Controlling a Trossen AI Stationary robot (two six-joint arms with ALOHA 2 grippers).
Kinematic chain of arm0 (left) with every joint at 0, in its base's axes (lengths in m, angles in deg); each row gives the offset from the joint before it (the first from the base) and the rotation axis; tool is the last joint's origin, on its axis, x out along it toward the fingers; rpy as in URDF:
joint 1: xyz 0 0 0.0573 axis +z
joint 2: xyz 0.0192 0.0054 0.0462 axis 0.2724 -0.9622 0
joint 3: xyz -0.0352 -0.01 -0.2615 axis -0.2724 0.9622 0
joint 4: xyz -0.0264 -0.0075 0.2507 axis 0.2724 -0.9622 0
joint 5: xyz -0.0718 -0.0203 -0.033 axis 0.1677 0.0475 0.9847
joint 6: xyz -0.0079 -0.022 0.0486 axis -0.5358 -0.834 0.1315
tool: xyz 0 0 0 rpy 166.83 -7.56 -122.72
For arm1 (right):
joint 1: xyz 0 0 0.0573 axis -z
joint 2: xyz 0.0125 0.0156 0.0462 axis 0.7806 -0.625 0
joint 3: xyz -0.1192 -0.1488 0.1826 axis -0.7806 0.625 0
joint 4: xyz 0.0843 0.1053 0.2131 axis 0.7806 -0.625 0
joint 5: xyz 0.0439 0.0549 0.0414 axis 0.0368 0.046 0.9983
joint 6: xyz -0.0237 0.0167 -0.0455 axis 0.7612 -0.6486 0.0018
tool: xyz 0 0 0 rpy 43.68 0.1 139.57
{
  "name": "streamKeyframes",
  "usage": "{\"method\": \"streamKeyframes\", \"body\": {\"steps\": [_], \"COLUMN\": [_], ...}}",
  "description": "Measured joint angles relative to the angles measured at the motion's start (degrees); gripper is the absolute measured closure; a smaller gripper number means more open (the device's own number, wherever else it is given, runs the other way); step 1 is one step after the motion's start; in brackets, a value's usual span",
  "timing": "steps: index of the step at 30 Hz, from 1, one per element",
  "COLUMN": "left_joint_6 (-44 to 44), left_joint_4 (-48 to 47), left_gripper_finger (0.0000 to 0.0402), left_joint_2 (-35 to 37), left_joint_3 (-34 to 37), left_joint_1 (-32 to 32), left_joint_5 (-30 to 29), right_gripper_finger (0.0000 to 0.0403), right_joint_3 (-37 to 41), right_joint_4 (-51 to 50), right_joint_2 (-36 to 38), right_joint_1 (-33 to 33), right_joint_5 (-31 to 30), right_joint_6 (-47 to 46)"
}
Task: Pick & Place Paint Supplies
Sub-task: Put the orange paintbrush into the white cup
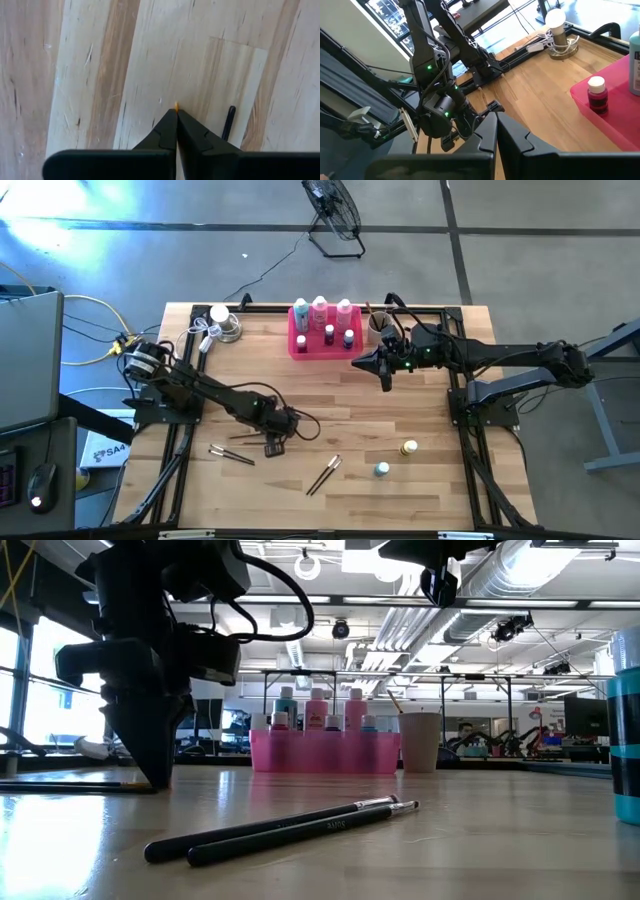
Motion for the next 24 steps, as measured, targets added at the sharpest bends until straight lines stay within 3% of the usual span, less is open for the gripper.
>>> {"method": "streamKeyframes", "body": {"steps": [8, 24], "left_joint_6": [0.06, 3.01], "left_joint_4": [-3.43, -3.67], "left_gripper_finger": [0.0401, 0.0401], "left_joint_2": [4.63, 22.01], "left_joint_3": [0.27, -0.19], "left_joint_1": [3.84, 17.43], "left_joint_5": [-2.58, -2.31], "right_gripper_finger": [0.0399, 0.0399], "right_joint_3": [0.00, 0.04], "right_joint_4": [0.02, 0.07], "right_joint_2": [0.00, 1.17], "right_joint_1": [0.02, 0.00], "right_joint_5": [0.46, 10.97], "right_joint_6": [0.00, -0.19]}}
